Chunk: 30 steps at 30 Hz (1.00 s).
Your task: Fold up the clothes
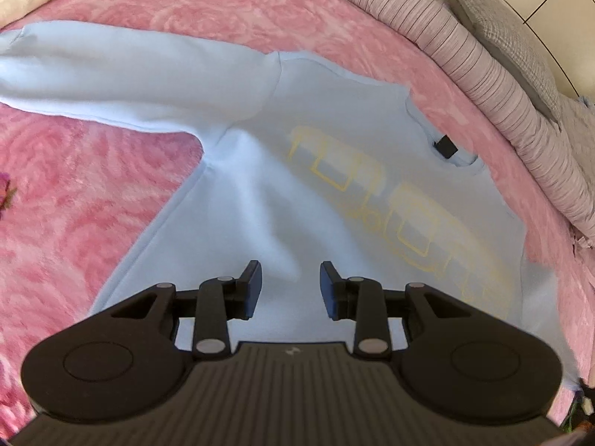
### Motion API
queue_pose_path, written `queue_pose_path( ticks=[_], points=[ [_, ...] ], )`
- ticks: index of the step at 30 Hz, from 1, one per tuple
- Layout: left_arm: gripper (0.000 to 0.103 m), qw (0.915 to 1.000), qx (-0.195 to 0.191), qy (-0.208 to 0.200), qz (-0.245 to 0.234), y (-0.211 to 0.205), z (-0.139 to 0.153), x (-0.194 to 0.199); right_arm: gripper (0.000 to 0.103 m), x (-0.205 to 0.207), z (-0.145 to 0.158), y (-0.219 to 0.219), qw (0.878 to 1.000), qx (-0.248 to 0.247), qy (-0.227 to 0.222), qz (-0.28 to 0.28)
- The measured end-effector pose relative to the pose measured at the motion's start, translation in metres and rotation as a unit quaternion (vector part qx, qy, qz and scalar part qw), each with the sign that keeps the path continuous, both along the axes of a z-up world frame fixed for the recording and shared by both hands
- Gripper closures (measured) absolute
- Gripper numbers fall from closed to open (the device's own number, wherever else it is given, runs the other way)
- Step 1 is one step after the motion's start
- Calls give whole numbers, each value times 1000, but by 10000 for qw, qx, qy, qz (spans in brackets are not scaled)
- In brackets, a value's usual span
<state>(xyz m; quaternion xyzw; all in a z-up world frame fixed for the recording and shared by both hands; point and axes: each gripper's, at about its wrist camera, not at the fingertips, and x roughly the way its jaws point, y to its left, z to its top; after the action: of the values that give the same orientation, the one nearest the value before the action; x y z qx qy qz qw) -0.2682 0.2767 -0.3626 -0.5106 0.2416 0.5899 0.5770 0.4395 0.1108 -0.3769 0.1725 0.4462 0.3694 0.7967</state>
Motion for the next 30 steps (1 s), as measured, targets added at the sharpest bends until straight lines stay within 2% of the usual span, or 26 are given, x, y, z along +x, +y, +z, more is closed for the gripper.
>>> queue_pose_path(
  ticks=[1,3,4,6,8,10,12,13,15,17,20,22,23,28,29,30],
  points=[
    [74,10000,-11,25,-33,-1,0,-2,92,5,3,-6,9999,-28,11,-97],
    [74,9999,-95,66,-96,-2,-5,-5,91,11,-4,-8,9993,-322,171,69],
    [74,9998,-155,77,-117,-2,-8,-8,90,10,-12,-7,9975,-649,251,156],
    [74,9994,-262,118,-183,-5,-13,-12,85,12,-34,-2,9905,-1180,638,319],
    [74,9987,-303,230,-346,-9,-11,-20,77,3,-44,-9,9841,-1561,849,-4],
    [73,9976,-305,363,-503,-15,-6,-31,73,-13,-45,-27,9857,-1259,1115,-138],
    [72,9967,-320,468,-586,-23,-1,-46,71,-41,-42,-42,9831,-1072,1479,114],
    [71,9961,-379,513,-606,-29,1,-55,71,-59,-39,-46,9797,-1089,1624,435],
    [70,9954,-526,552,-574,-42,2,-72,71,-108,-36,-55,9666,-1265,1848,1245],
    [70,9953,-647,503,-523,-56,3,-89,70,-164,-37,-63,9437,-1497,2078,2094],
    [68,9952,-687,456,-521,-77,3,-109,70,-230,-40,-72,9143,-1749,2240,2887],
    [67,9947,-670,473,-613,-85,1,-116,69,-259,-45,-73,9054,-1934,2191,3078],
    [66,9941,-694,470,-690,-87,-1,-119,69,-272,-47,-74,9033,-2022,2165,3104],
    [66,9916,-735,148,-1054,-91,-24,-119,69,-307,-41,-79,9161,-2028,2022,2806],
    [69,9914,-724,48,-1091,-91,-28,-117,72,-312,-40,-79,9174,-2019,1973,2806],
    [73,9903,-751,-102,-1167,-90,-34,-115,87,-317,-38,-79,9185,-2012,1902,2824]
  ],
)
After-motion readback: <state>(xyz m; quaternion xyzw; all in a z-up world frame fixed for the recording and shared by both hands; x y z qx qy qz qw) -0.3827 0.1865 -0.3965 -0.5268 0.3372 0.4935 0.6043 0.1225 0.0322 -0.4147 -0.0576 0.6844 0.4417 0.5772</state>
